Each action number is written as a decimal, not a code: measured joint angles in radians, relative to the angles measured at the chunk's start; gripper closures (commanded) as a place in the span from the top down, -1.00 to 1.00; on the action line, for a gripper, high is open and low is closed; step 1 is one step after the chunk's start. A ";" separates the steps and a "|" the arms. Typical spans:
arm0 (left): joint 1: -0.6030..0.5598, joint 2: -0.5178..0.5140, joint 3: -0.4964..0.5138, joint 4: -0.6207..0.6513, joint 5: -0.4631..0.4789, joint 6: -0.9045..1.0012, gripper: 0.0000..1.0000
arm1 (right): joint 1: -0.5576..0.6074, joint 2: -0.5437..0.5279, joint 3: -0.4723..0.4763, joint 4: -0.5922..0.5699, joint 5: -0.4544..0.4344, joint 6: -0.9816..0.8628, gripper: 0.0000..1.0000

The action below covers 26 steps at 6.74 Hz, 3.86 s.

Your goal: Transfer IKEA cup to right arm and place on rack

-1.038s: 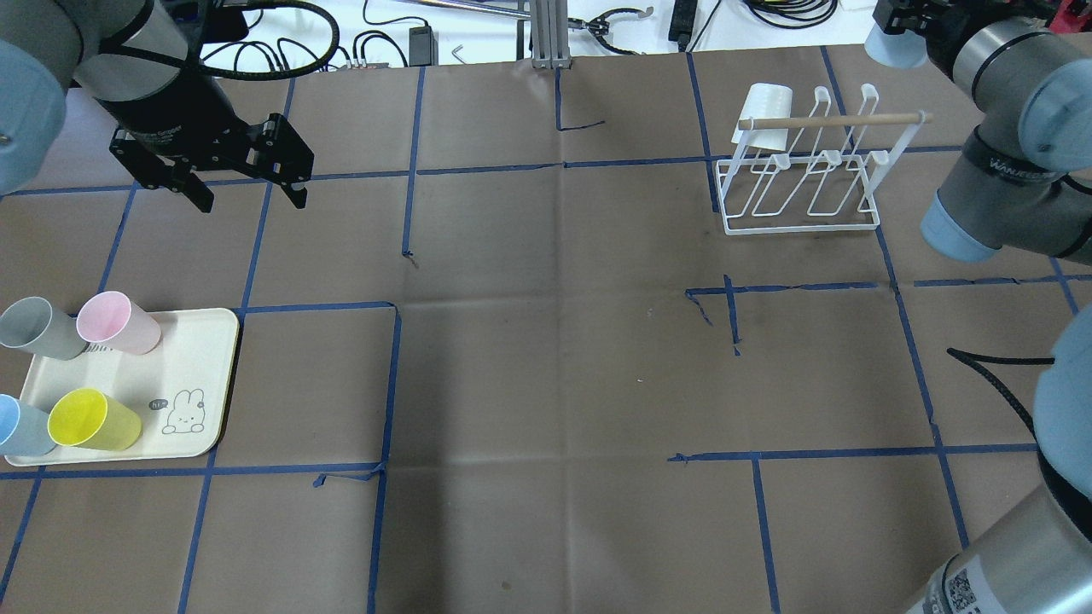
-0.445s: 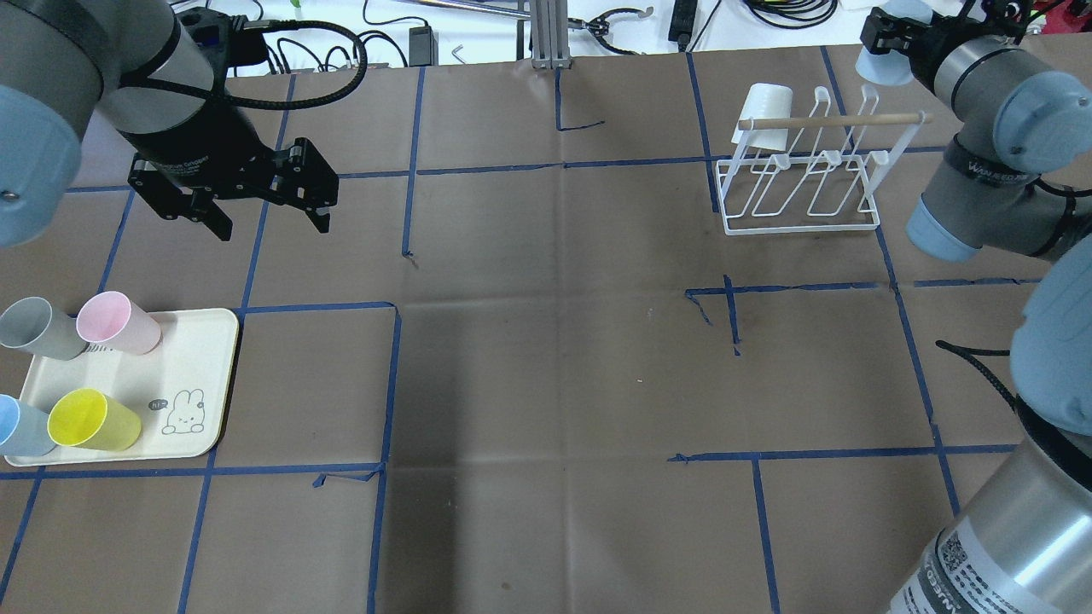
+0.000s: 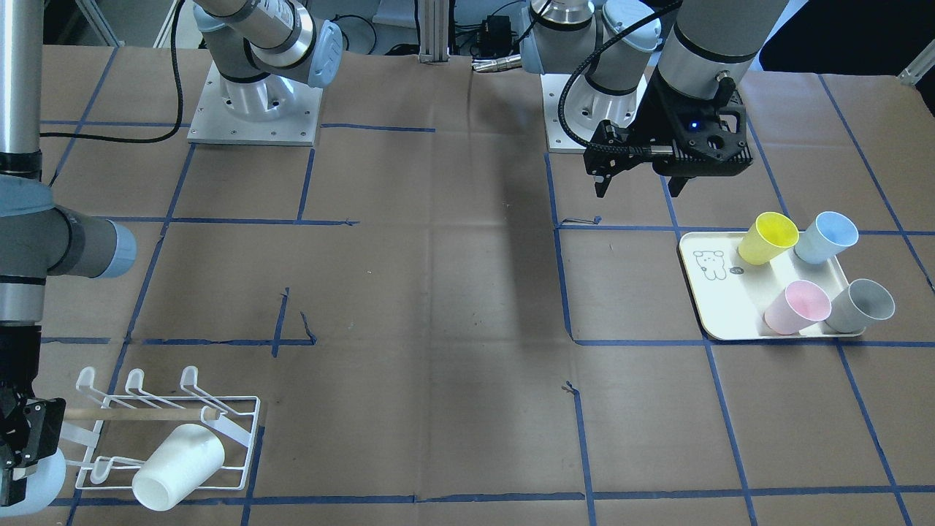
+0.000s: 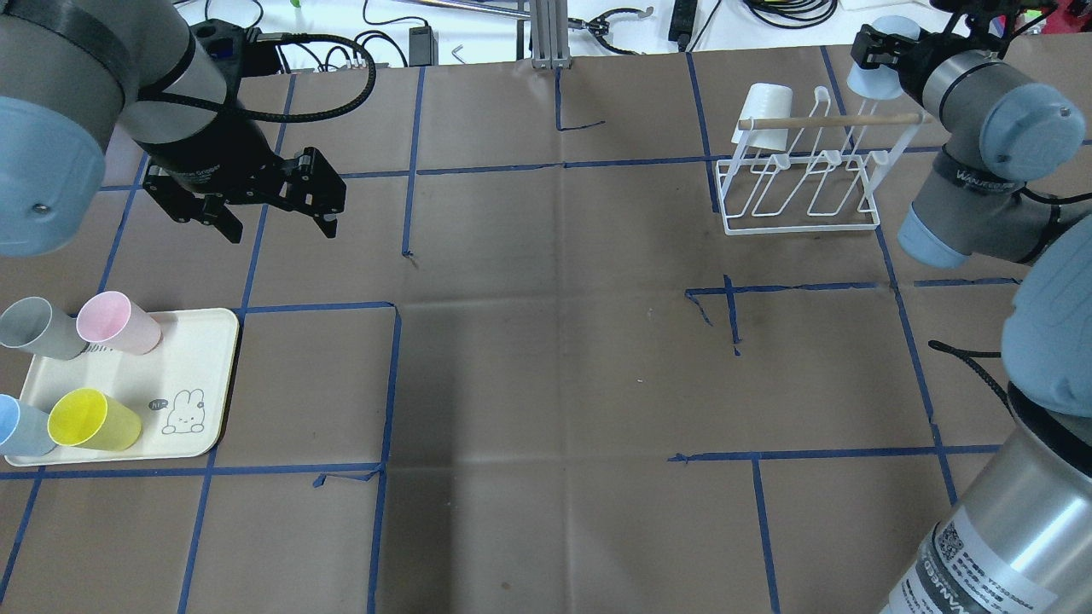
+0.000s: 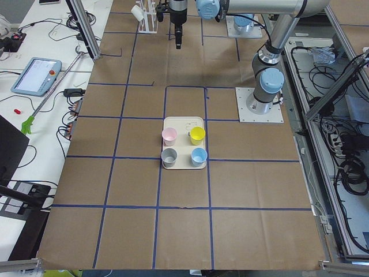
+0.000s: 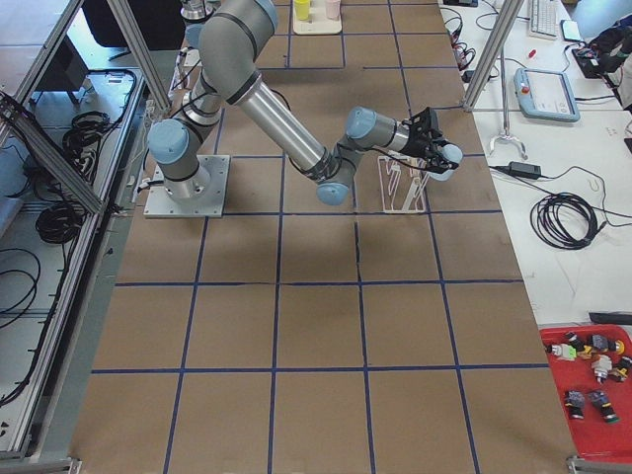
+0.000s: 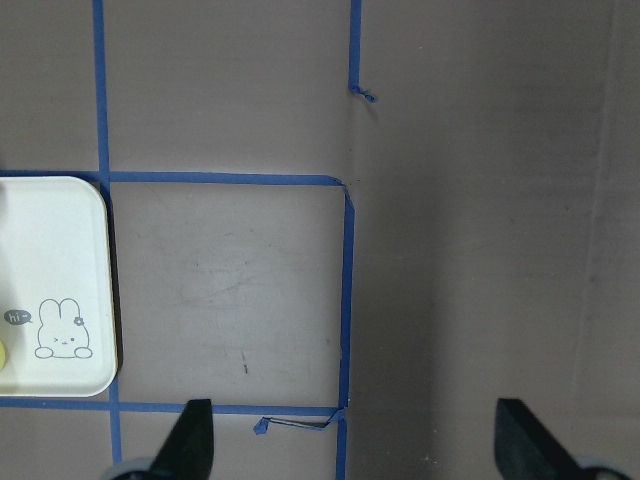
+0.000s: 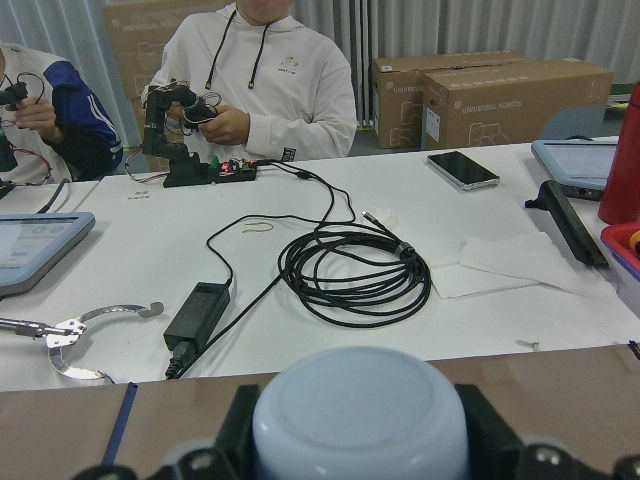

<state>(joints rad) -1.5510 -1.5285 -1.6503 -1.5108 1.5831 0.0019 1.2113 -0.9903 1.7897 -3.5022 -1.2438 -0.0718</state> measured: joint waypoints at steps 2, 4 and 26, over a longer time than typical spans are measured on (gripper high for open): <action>0.001 0.001 -0.004 0.011 0.003 0.003 0.99 | 0.001 -0.001 0.019 0.000 0.000 0.005 1.00; 0.002 0.000 -0.006 0.012 0.004 0.003 0.99 | 0.002 -0.004 0.021 0.002 -0.003 0.009 1.00; 0.000 -0.010 -0.025 0.013 0.007 -0.011 0.99 | 0.338 -0.565 -0.262 1.851 -0.238 0.106 1.00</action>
<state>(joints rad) -1.5508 -1.5382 -1.6753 -1.4980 1.5896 -0.0087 1.5496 -1.5550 1.5281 -1.6510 -1.4818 0.0338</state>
